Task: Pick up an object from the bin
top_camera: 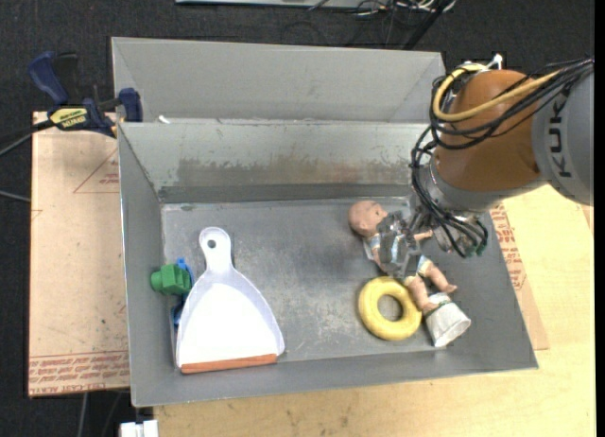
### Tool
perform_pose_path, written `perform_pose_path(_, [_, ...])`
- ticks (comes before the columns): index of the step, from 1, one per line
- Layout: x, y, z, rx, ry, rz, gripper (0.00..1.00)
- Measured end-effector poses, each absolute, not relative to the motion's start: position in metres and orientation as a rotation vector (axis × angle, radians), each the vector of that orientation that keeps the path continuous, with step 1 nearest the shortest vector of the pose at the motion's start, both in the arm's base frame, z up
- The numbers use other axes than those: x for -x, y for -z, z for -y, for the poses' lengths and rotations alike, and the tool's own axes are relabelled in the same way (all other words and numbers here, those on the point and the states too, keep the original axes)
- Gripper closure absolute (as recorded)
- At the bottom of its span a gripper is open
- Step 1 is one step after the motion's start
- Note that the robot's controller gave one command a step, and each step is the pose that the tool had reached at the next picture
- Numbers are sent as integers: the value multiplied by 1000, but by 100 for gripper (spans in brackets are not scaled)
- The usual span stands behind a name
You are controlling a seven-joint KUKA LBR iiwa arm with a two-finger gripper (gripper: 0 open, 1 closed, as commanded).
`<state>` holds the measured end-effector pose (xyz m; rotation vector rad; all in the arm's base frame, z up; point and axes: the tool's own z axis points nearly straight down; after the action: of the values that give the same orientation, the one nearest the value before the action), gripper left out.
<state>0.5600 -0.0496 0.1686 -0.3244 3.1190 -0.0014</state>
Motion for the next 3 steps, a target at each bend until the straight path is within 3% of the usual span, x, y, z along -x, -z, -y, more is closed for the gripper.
perform_pose_path(1, [-548, -147, 56, 57, -2, -3138, 100])
perform_pose_path(2, [-527, -118, 51, 242, 1, -3126, 100])
perform_pose_path(3, [-490, -78, 80, 729, 0, -3045, 0])
